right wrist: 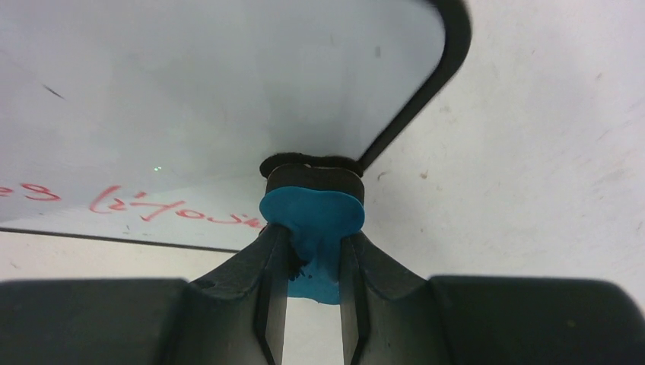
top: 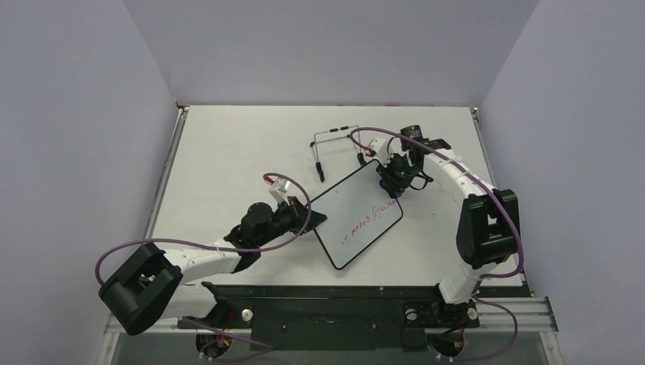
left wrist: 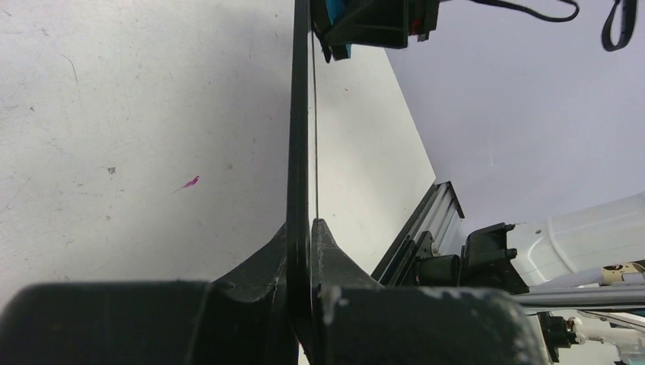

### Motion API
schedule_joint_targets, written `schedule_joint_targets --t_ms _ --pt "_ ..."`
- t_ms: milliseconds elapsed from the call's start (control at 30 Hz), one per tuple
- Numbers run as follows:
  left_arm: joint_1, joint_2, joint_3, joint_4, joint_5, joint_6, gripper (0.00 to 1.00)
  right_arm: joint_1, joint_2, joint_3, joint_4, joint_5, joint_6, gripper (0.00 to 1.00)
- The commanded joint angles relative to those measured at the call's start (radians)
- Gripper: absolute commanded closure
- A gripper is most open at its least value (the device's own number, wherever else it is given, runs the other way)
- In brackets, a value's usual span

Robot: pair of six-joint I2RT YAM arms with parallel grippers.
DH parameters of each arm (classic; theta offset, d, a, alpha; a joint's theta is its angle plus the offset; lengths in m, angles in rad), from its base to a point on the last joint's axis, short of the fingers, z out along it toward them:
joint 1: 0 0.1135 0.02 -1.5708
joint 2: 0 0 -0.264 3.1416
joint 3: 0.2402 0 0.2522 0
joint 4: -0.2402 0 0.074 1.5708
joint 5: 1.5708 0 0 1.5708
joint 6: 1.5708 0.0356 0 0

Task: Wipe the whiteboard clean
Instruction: Erase the whiteboard at the center of the board.

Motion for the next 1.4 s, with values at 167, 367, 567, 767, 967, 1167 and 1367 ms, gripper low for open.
schedule_joint_targets --t_ms 167,367,567,767,967,1167,1367 --pt "-0.015 -0.042 0.058 0.181 0.097 0.01 1.0 -0.035 -0.011 -0.137 -0.042 0.017 -0.08 1.0" --pt "-0.016 -0.037 0.061 0.179 0.096 0.01 1.0 -0.012 -0.045 -0.127 -0.067 -0.04 -0.101 1.0" --pt "-0.015 -0.026 0.067 0.182 0.1 0.006 1.0 -0.009 -0.055 -0.024 -0.026 -0.086 -0.011 1.0" --pt "-0.016 -0.027 0.059 0.185 0.082 0.001 1.0 0.06 -0.077 -0.016 0.026 -0.115 0.026 1.0" --pt "-0.019 -0.039 0.051 0.181 0.01 -0.024 1.0 0.232 -0.149 -0.103 0.1 -0.139 0.056 1.0" --pt "-0.025 -0.057 0.035 0.187 -0.105 -0.042 1.0 0.407 -0.231 -0.175 0.111 -0.178 0.022 1.0" --pt "-0.026 -0.057 0.026 0.202 -0.129 -0.043 1.0 0.347 -0.206 -0.212 0.232 -0.039 0.108 1.0"
